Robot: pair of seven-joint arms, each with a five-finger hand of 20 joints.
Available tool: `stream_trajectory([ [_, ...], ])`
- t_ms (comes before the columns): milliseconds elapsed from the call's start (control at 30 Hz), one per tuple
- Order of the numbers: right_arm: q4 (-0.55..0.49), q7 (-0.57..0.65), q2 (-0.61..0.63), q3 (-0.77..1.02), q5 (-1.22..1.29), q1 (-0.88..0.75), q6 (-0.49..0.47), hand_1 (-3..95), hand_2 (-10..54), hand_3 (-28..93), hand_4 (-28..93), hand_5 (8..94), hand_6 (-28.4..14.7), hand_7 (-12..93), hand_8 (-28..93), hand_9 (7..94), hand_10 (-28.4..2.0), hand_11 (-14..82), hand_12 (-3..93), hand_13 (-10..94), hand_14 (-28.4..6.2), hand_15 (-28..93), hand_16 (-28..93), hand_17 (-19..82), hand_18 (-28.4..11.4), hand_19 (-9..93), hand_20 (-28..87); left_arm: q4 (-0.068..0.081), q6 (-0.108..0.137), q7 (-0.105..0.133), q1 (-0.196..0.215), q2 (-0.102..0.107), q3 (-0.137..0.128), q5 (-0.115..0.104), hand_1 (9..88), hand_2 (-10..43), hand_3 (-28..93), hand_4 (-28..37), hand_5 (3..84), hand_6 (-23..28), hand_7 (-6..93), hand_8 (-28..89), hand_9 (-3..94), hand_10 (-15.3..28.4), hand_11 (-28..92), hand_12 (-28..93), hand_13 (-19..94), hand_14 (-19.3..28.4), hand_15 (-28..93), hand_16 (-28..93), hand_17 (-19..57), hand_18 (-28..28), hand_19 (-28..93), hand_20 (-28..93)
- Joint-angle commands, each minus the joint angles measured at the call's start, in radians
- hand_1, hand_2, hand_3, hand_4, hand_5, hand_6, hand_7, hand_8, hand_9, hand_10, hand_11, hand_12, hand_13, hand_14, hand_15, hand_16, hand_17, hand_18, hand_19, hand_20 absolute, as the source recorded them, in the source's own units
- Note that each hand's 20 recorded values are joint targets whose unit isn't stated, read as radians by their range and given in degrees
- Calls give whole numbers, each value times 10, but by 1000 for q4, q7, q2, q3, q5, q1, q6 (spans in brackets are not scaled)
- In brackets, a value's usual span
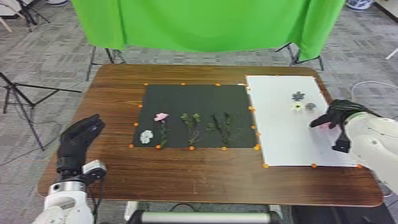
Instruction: Arrange flowers
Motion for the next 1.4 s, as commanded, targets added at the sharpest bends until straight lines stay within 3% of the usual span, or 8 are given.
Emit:
stream_trajectory([
  [33, -25, 25, -9, 16, -20, -83, 120, 390, -95, 654, -191, 582, 17, 156, -83, 716, -145, 134, 194, 844, -67, 620, 283, 564, -166, 932, 543, -3, -5, -16, 11, -13, -8, 4, 441, -69, 687, -135, 528, 12, 250, -106, 470, 124, 255, 118, 407, 140, 221, -15, 164, 114, 158, 230],
  [100, -22, 26, -9, -4, -38, -85, 171, 447, -95, 659, -199, 611, 18, 178, -83, 749, -139, 155, 194, 860, -56, 623, 285, 579, -159, 932, 555, 4, -6, -16, 6, -15, -4, 3, 441, -68, 687, -136, 528, 12, 250, -106, 470, 124, 256, 119, 408, 140, 221, -15, 164, 113, 157, 230],
  [133, -25, 24, -8, -2, -37, -96, 197, 492, -95, 633, -205, 641, 12, 185, -6, 773, -138, 162, 204, 868, -52, 624, 287, 588, -156, 932, 563, 5, -8, -17, 3, -16, -3, 3, 440, -68, 687, -136, 529, 12, 250, -106, 470, 124, 255, 119, 408, 140, 221, -15, 163, 113, 157, 230],
  [233, -20, 13, -10, -10, -33, -104, 244, 590, -95, 596, -203, 732, 3, 240, 70, 857, -120, 120, 307, 891, -42, 622, 292, 609, -147, 932, 573, 1, -3, -13, 6, -11, 1, 2, 440, -67, 687, -136, 529, 13, 248, -106, 471, 123, 255, 118, 408, 140, 220, -15, 163, 113, 155, 230],
  [533, -92, 12, 9, 47, -54, -34, 287, 635, -95, 592, -212, 779, -8, 251, 59, 905, -104, 94, 357, 910, -28, 612, 301, 628, -139, 932, 570, -1, -1, -12, 13, -5, -6, -7, 439, -66, 686, -137, 529, 12, 248, -105, 471, 124, 255, 118, 409, 141, 223, -15, 160, 114, 156, 230],
  [767, -155, -71, -28, -207, 45, 370, 323, 628, -95, 597, -206, 786, -7, 242, 61, 905, -114, 91, 354, 910, -27, 611, 309, 629, -137, 932, 576, 1, -5, -17, 9, 2, -9, -11, 437, -66, 688, -135, 528, 12, 249, -106, 472, 124, 255, 118, 408, 142, 223, -16, 156, 113, 151, 224],
  [1033, 102, -103, -318, -674, 564, 896, 216, 623, -95, 599, -194, 792, -10, 227, 70, 911, -107, 87, 350, 917, -24, 611, 311, 640, -133, 932, 585, 4, -16, -26, -11, 15, 4, -6, 430, -66, 691, -139, 528, 12, 249, -105, 473, 124, 256, 119, 408, 143, 224, -16, 139, 115, 146, 217],
  [1400, 248, -95, -555, -820, 558, 908, 125, 630, -95, 580, -181, 795, -20, 203, 84, 907, -117, 97, 342, 919, -23, 607, 313, 646, -130, 932, 587, 6, -21, -29, -10, 10, 4, -11, 422, -65, 694, -142, 528, 11, 247, -104, 474, 124, 257, 119, 405, 145, 226, -14, 129, 117, 146, 213],
])
